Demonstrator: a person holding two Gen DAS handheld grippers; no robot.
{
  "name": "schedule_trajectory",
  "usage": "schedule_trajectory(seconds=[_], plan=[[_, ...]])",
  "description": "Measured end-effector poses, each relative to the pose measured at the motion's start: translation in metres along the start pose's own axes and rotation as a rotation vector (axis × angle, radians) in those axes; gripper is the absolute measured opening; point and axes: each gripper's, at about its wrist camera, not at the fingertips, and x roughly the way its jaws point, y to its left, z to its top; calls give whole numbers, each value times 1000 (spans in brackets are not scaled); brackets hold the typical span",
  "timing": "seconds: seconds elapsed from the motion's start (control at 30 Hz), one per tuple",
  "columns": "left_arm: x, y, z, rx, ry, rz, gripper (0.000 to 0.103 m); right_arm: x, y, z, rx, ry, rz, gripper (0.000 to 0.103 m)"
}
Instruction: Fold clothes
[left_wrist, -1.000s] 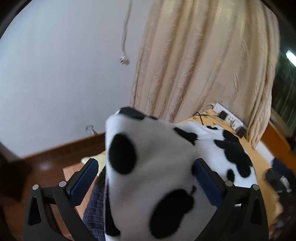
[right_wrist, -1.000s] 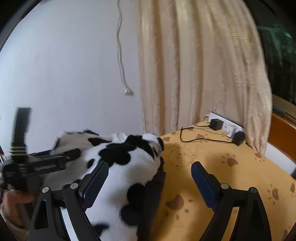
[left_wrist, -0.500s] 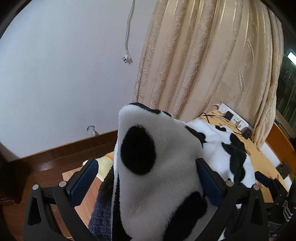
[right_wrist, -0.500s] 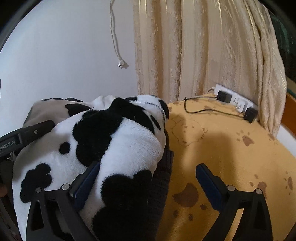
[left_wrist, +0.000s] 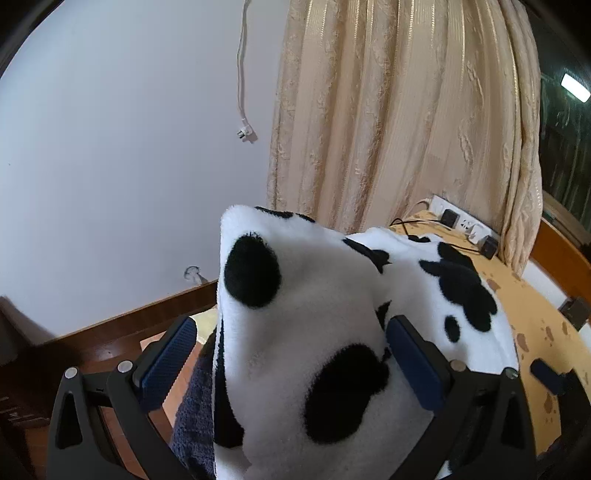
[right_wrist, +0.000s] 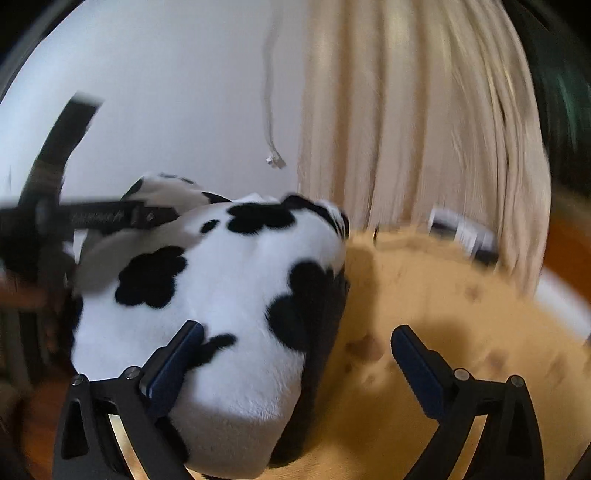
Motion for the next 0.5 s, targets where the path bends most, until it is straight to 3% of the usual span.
schedule_trajectory(seconds=[0.13,0.27,0.5], plan=[[-13,-6,0,7,-3,57,103,-21,-6,-16,17,2,-25,102],[-42,-27,-12,90,-87,150,103,-42,-12,-33,37,7,-56,102],[-77,-64,-44,137,-122,53,103,-78,-24,-63,72,17,-111,102]])
